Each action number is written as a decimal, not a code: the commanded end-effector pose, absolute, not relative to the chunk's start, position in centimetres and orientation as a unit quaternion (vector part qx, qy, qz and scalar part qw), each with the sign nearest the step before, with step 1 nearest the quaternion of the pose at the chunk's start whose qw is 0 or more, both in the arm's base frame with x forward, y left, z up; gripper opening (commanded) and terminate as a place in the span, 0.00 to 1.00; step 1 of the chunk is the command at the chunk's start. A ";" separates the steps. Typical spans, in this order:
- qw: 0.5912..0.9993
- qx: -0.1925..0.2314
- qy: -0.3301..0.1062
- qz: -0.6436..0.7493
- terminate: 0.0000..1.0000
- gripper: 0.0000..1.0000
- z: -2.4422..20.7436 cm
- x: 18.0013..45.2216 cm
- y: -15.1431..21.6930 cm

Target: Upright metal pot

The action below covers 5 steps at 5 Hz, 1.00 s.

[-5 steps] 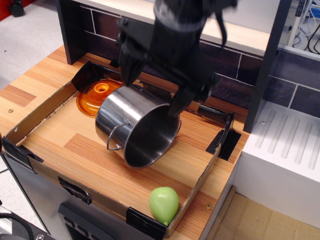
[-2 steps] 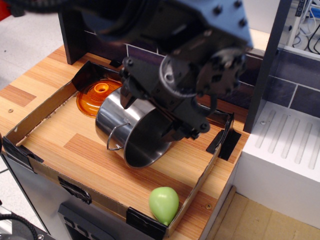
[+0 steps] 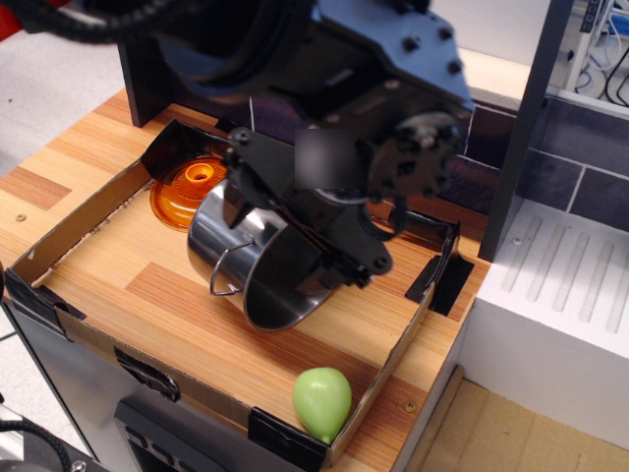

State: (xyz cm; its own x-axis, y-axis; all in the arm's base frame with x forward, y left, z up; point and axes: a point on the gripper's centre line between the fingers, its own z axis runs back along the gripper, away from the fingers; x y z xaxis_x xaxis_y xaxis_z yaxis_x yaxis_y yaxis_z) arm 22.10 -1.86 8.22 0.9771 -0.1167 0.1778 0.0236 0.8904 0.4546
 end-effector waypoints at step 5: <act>0.979 0.188 -0.075 -0.022 0.00 0.00 7.4 22.7 -0.9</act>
